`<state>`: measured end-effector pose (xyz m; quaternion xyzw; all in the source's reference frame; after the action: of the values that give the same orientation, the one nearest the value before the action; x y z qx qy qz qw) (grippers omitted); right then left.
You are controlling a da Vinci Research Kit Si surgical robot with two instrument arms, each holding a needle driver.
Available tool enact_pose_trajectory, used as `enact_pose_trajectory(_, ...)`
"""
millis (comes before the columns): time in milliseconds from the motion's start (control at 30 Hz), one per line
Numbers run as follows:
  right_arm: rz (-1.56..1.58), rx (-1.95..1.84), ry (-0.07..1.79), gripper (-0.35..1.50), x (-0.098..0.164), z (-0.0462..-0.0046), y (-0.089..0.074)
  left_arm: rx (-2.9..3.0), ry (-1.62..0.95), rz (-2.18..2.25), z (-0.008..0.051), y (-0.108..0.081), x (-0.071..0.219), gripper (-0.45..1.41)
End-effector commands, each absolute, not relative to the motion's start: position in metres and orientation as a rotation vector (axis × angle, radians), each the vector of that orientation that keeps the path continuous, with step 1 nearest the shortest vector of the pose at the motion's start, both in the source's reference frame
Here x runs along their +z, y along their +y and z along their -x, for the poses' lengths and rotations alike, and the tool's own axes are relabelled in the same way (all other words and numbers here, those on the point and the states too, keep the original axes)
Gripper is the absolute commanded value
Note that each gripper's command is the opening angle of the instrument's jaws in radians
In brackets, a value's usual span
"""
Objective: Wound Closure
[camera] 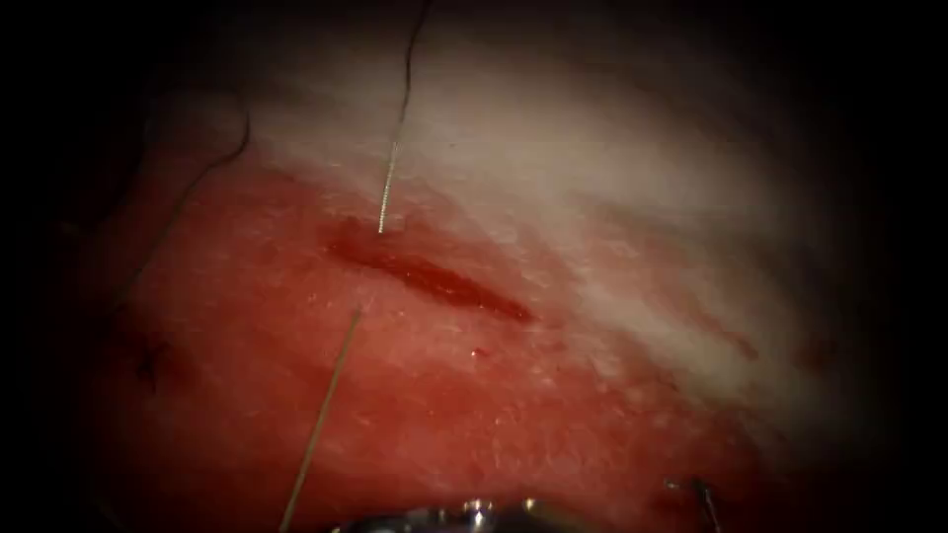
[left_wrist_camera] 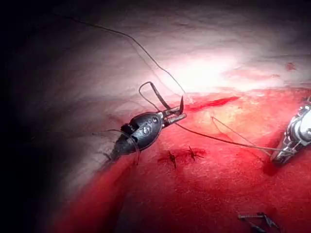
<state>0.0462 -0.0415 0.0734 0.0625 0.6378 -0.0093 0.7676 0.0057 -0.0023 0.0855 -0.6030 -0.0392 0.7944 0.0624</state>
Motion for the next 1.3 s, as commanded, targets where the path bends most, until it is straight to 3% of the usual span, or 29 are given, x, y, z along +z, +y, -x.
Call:
enact_pose_trajectory(33,-0.157,-0.038,1.409,-0.35,0.072,-0.0477,-0.043,2.401,-0.118,1.825,-0.0053,-0.002,0.086,-0.45)
enact_pose_trajectory(133,-0.169,-0.044,1.421,-0.35,0.071,-0.0482,-0.043,2.401,-0.119,1.825,-0.0054,-0.002,0.086,-0.45)
enact_pose_trajectory(167,-0.154,-0.027,1.408,-0.03,0.071,-0.048,-0.042,2.397,-0.125,1.823,-0.0055,-0.002,0.087,-0.45)
enact_pose_trajectory(200,-0.154,-0.027,1.408,-0.03,0.071,-0.048,-0.042,2.397,-0.125,1.823,-0.0055,-0.002,0.087,-0.45)
enact_pose_trajectory(267,-0.126,0.011,1.375,0.71,0.072,-0.0472,-0.041,2.397,-0.125,1.823,-0.0056,-0.002,0.087,-0.45)
enact_pose_trajectory(300,-0.122,0.022,1.371,0.78,0.073,-0.0468,-0.04,2.397,-0.125,1.823,-0.0056,-0.002,0.087,-0.45)
enact_pose_trajectory(433,-0.084,0.092,1.349,0.96,0.076,-0.0451,-0.036,2.394,-0.128,1.82,-0.0056,-0.002,0.087,-0.45)
enact_pose_trajectory(767,0.05,0.033,1.297,1.06,0.088,-0.0446,-0.029,2.385,-0.132,1.807,-0.0053,-0.002,0.089,-0.45)
enact_pose_trajectory(867,0.054,0.026,1.288,1.03,0.089,-0.0444,-0.029,2.385,-0.132,1.807,-0.0053,-0.002,0.089,-0.45)
enact_pose_trajectory(900,0.051,0.023,1.288,0.89,0.09,-0.0443,-0.029,2.385,-0.132,1.807,-0.0053,-0.002,0.089,-0.45)
enact_pose_trajectory(933,0.045,0.019,1.283,0.59,0.09,-0.0442,-0.029,2.385,-0.132,1.806,-0.0053,-0.002,0.089,-0.45)
enact_pose_trajectory(967,0.026,0.009,1.269,-0.33,0.09,-0.0438,-0.028,2.385,-0.132,1.807,-0.0053,-0.002,0.089,-0.45)
enact_pose_trajectory(1300,-0.003,-0.015,1.255,-0.35,0.085,-0.0417,-0.032,2.386,-0.132,1.807,-0.0054,-0.002,0.089,-0.45)
